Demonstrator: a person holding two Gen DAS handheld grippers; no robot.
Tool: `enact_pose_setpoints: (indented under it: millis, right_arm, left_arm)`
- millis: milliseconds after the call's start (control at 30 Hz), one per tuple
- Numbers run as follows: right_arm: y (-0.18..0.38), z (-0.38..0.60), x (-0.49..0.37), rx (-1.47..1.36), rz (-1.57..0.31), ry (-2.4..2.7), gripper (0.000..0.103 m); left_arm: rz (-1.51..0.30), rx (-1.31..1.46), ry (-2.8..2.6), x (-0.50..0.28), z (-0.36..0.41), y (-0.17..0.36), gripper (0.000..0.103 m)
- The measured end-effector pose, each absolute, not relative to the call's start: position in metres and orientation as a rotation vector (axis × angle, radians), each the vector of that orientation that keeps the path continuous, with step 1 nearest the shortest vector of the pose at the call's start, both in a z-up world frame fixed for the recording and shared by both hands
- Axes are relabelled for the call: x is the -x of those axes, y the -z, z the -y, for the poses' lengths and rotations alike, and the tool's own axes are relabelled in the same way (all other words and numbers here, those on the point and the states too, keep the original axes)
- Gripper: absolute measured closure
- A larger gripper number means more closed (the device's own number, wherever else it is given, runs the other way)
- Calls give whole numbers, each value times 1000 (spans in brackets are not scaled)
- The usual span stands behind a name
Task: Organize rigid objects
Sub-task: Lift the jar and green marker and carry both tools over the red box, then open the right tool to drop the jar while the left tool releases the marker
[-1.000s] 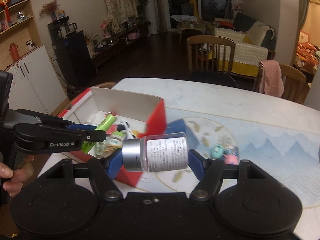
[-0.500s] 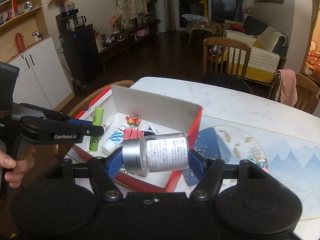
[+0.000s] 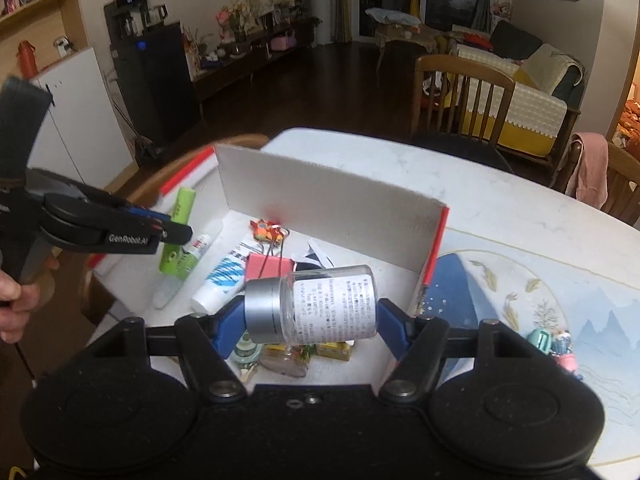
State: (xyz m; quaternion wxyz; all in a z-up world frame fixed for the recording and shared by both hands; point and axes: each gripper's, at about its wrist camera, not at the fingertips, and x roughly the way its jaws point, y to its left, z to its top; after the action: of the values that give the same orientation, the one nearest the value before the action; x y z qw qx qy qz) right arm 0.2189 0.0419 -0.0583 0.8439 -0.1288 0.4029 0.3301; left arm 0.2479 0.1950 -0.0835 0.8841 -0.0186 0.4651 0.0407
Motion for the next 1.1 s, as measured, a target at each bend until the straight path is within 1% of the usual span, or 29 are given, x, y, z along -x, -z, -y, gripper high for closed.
enact_pose_setpoints:
  millis: [367,633,833,1100]
  right_arm:
    - [94,-76,-232,334,-913,-685,34]
    - [110,-82,-237,348,-944,-666,34]
    - [112,-82,-236,351,-941,-666,34]
    - [112,-82,-235,348,-951,-671,33]
  left_arm:
    - [-1054,-44,-97,-289,-190,110,87]
    - [-1104,-77,-96,-296,-183,127,87]
    - [-1140,-61,-105,-296,-185,136,87]
    - [-1141,-48,-115,-293,-185,134,86]
